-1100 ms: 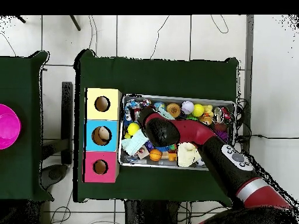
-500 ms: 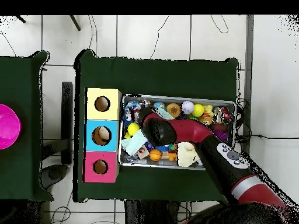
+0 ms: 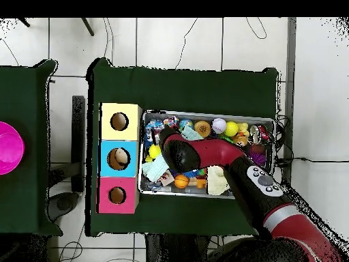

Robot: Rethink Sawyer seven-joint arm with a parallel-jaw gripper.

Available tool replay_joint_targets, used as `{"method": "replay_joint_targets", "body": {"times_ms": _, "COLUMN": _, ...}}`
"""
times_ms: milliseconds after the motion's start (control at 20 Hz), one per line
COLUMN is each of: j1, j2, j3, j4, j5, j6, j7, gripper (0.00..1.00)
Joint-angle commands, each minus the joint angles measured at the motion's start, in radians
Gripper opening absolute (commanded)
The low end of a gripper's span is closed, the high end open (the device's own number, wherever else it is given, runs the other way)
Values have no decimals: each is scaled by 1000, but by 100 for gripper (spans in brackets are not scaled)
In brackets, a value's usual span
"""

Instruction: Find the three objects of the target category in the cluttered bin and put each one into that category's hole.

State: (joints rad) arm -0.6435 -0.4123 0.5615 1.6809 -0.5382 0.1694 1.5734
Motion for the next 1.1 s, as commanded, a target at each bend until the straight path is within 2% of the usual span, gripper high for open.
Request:
{"method": "replay_joint_targets", "body": {"times_ms": 50, "j1": 32, "j2": -3, "j3": -57, "j4": -44, "j5": -53, "j6": 44, "j7": 28, "gripper": 100}}
{"method": "replay_joint_targets", "body": {"times_ms": 250, "j1": 52, "j2": -45, "j3": -100, "j4": -47, "j5": -30, "j6": 42, "j7": 68, "gripper": 100}}
{"method": "replay_joint_targets", "body": {"times_ms": 650, "j1": 90, "j2": -49, "j3": -164, "j4": -71, "j5": -42, "j6": -13, "j7": 91, "gripper": 100}}
{"method": "replay_joint_targets", "body": {"times_ms": 1100, "j1": 107, "j2": -56, "j3": -183, "j4": -79, "j5": -27, "j6": -14, "j7": 91, "gripper": 100}}
